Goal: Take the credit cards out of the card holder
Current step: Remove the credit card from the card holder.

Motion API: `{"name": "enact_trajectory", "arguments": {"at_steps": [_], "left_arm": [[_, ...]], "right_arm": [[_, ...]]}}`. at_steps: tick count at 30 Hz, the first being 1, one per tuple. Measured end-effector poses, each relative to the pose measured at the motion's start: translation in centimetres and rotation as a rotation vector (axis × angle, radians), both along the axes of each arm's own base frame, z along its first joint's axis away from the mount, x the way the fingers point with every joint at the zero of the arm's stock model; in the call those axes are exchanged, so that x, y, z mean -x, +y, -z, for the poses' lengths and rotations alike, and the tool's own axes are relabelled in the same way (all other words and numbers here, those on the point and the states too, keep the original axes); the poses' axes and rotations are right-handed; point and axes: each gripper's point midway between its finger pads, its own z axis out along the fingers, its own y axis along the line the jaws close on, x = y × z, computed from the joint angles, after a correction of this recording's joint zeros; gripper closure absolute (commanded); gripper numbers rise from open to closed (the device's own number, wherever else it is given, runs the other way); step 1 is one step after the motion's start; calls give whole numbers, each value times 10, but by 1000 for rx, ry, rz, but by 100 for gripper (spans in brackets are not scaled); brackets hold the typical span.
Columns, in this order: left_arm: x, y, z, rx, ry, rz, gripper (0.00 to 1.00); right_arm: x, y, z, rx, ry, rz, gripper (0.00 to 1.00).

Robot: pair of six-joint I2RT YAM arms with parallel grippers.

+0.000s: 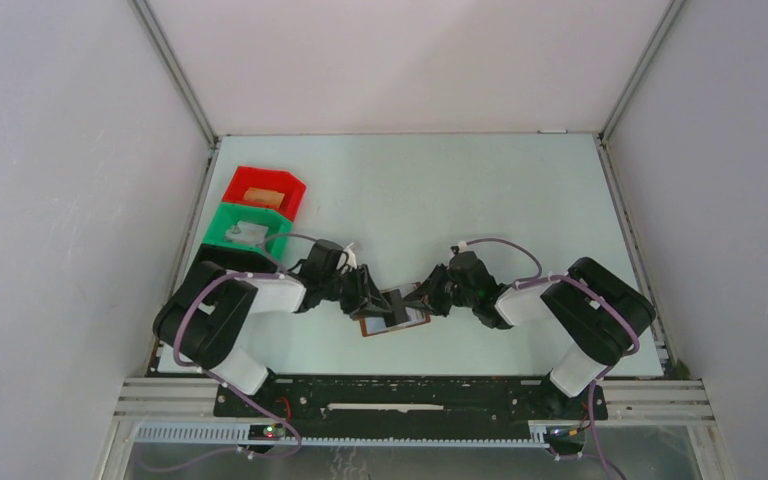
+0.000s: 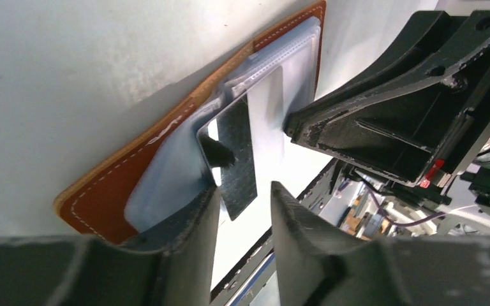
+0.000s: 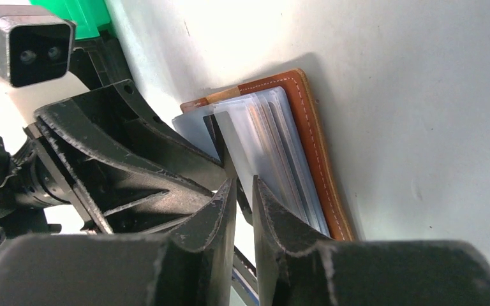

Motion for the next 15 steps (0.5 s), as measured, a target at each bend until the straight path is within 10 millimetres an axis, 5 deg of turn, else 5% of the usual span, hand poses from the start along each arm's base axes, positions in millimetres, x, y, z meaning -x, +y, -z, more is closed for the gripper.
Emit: {"name": "enact_trajectory", "arguments": {"at_steps": [6, 15], "left_arm": [[2, 1, 9, 22, 11, -41, 100], [2, 0, 9, 72, 23, -107, 98]], "right_arm": [[-1, 1, 0, -3, -3, 0, 75], [0, 3, 0, -11, -4, -7, 76]]}}
